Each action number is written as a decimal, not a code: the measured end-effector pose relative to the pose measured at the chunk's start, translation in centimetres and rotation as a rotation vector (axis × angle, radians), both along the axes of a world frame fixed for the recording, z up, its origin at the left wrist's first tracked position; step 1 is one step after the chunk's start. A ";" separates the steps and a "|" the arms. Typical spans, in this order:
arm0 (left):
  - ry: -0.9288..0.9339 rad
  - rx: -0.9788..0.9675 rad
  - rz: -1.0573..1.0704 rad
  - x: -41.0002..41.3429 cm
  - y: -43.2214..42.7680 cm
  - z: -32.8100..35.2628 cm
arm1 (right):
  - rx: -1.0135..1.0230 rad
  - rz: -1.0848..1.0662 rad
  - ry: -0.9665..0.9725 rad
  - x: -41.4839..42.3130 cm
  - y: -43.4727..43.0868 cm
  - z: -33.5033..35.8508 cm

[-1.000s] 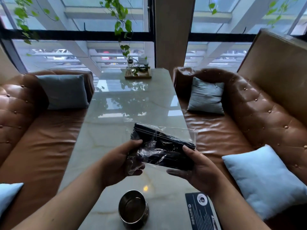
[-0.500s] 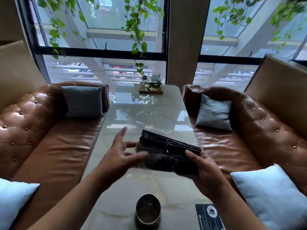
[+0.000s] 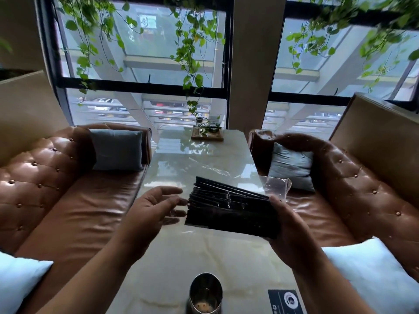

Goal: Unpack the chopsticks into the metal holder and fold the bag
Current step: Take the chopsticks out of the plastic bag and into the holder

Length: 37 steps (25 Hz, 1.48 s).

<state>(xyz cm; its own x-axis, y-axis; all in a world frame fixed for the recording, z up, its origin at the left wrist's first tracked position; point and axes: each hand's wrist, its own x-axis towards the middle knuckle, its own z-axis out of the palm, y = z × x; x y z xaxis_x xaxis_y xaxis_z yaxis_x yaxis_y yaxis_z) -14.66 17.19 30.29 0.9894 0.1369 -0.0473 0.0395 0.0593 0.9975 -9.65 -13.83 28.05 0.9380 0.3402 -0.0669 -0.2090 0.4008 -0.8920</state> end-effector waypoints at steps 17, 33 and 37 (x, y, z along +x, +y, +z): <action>-0.083 0.051 -0.064 -0.4 -0.2 -0.9 | -0.288 -0.318 -0.349 -2.3 -1.1 2.8; 0.016 0.043 -0.369 0.3 -2.3 -5.1 | -0.144 -0.093 0.227 -2.3 -5.7 -5.4; 0.096 -0.008 -0.336 -1.1 -3.7 -8.9 | -0.096 -0.003 0.419 -4.3 -6.0 -10.2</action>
